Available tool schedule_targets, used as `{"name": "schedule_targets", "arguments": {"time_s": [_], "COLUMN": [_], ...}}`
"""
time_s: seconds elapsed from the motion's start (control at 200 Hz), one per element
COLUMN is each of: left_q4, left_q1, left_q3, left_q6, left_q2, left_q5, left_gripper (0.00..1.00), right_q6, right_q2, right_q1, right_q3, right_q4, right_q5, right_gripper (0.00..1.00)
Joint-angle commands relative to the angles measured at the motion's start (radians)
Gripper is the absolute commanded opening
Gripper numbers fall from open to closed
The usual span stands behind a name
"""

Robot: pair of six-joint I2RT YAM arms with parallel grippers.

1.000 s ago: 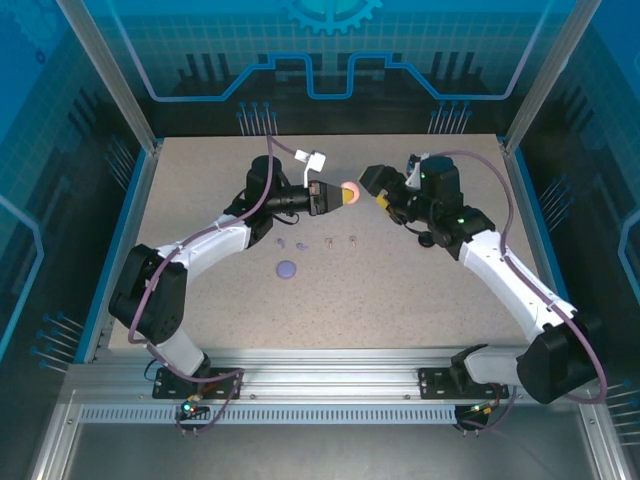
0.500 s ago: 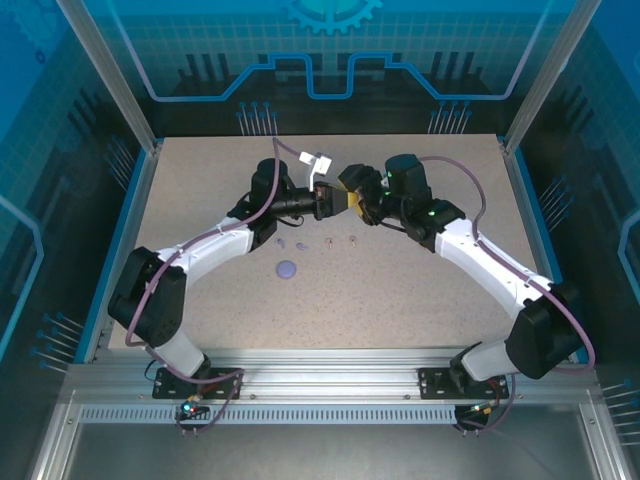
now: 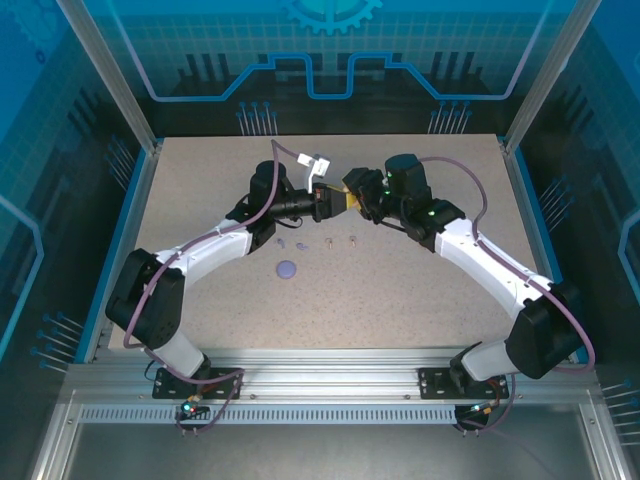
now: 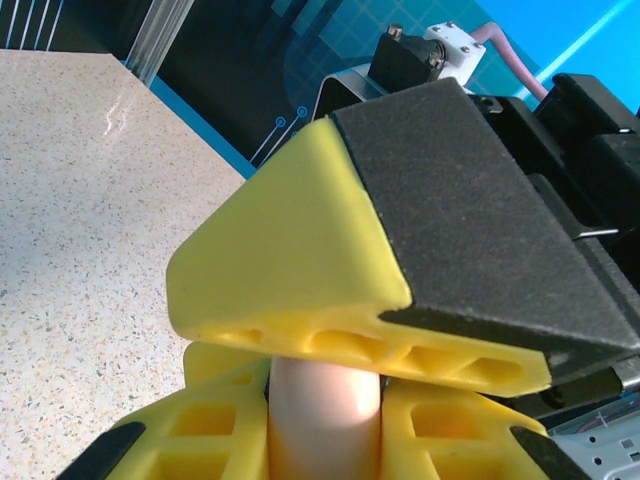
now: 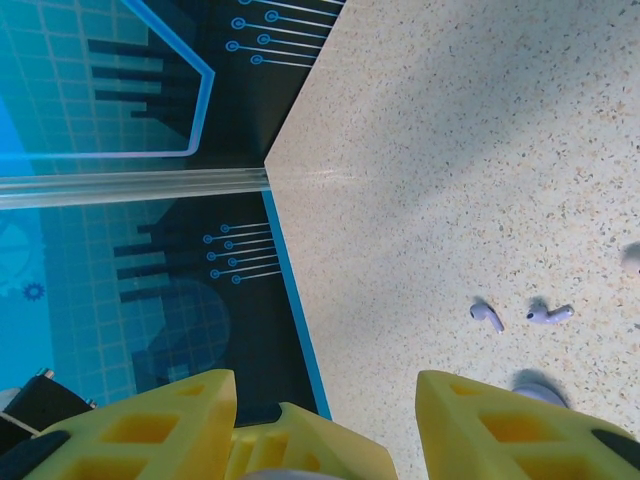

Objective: Insert the wireless bluetooth earbuds into the charging case

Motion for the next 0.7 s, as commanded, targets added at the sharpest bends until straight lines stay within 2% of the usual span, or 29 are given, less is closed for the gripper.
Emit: {"name": "schedule_targets", "arguments": {"time_s": [0.0, 0.175, 0.35, 0.695], "left_q4": [0.025, 0.013, 0.0, 0.005], "left_q1": [-0.005, -0.007, -0.006, -0.006], "left_q3": [-0.011, -0.002, -0.003, -0.006], "left_q6": [0.034, 0.036, 0.044, 0.041], "left_q2": [-0.037, -0.036, -0.045, -0.048], "left_q5": [-0.022, -0.021, -0.035, -0.04], "left_gripper": [0.0, 0.0, 0.18, 0.31], "right_q6": [0.0, -0.003, -0.005, -0.007], "right_q2": [-0.022, -0.023, -0.038, -0.044], "right_q1": [0.002, -0.001, -0.014, -0.026], "right_q3": [0.012, 0.011, -0.005, -0.016], "right_q4": [0.012, 0.008, 0.001, -0.009], "right_q5": [0.017, 0.015, 0.023, 0.021], "right_gripper": [0.42, 0.41, 0.4, 0.4]}}
